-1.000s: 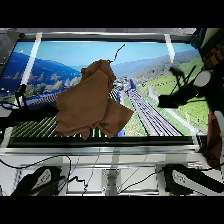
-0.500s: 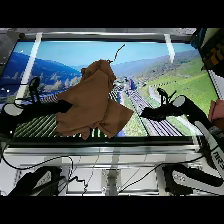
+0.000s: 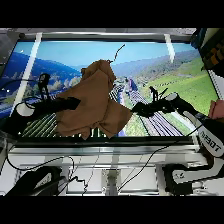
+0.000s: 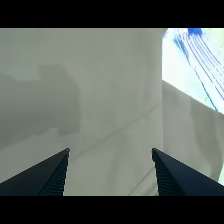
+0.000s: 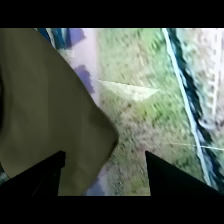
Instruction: Fold the clothes and pants, and hang the long-sleeved shirts on hangers.
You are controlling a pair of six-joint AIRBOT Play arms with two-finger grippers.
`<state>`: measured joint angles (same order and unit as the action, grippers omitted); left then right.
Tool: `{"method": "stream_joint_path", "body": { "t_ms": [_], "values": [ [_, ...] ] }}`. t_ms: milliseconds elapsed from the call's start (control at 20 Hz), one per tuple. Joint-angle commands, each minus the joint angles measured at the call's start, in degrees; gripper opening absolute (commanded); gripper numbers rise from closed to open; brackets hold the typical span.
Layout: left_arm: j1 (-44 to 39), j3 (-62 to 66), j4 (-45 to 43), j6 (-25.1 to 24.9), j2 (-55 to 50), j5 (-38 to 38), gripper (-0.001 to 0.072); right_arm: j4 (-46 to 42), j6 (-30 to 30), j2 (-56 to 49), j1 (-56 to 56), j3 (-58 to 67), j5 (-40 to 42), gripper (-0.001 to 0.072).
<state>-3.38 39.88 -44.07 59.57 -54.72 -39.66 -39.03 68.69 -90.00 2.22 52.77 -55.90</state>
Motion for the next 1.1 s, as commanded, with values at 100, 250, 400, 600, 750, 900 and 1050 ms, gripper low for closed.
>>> {"method": "stream_joint_path", "body": {
  "t_ms": [100, 250, 400, 600, 750, 900, 1050],
  "values": [
    [-0.94, 0.04, 0.07, -0.02, 0.02, 2.23, 0.0599, -3.78, 3.76, -6.01, 2.01, 5.64, -5.22, 0.0383],
    [-3.26, 0.04, 0.07, -0.02, -0.48, 7.45, 0.0599, -3.10, 3.74, -6.32, 5.05, 5.88, -1.49, 0.0369],
    [-8.63, 0.31, 0.02, -0.02, -3.15, 21.00, 0.0595, -2.95, 3.76, -6.23, 6.03, 5.99, -1.66, 0.0018],
    [-13.20, 9.53, 0.00, 1.99, -14.99, 20.50, 0.0592, -3.21, 3.74, -5.86, 5.97, 7.41, -3.82, 0.0016],
    [-16.61, 21.46, -0.81, 1.97, -25.94, 16.35, 0.0574, -3.28, 3.74, -5.86, 5.97, 10.43, -6.34, 0.0016],
    [-19.69, 31.54, -0.90, 1.95, -35.50, 14.16, 0.0574, -3.28, 3.74, -5.86, 5.97, 13.35, -7.19, 0.0016],
    [-21.57, 36.37, -0.90, 1.88, -41.92, 12.90, 0.0707, -3.26, 3.74, -5.86, 5.99, 14.62, -7.58, 0.0016]
  ]
}}
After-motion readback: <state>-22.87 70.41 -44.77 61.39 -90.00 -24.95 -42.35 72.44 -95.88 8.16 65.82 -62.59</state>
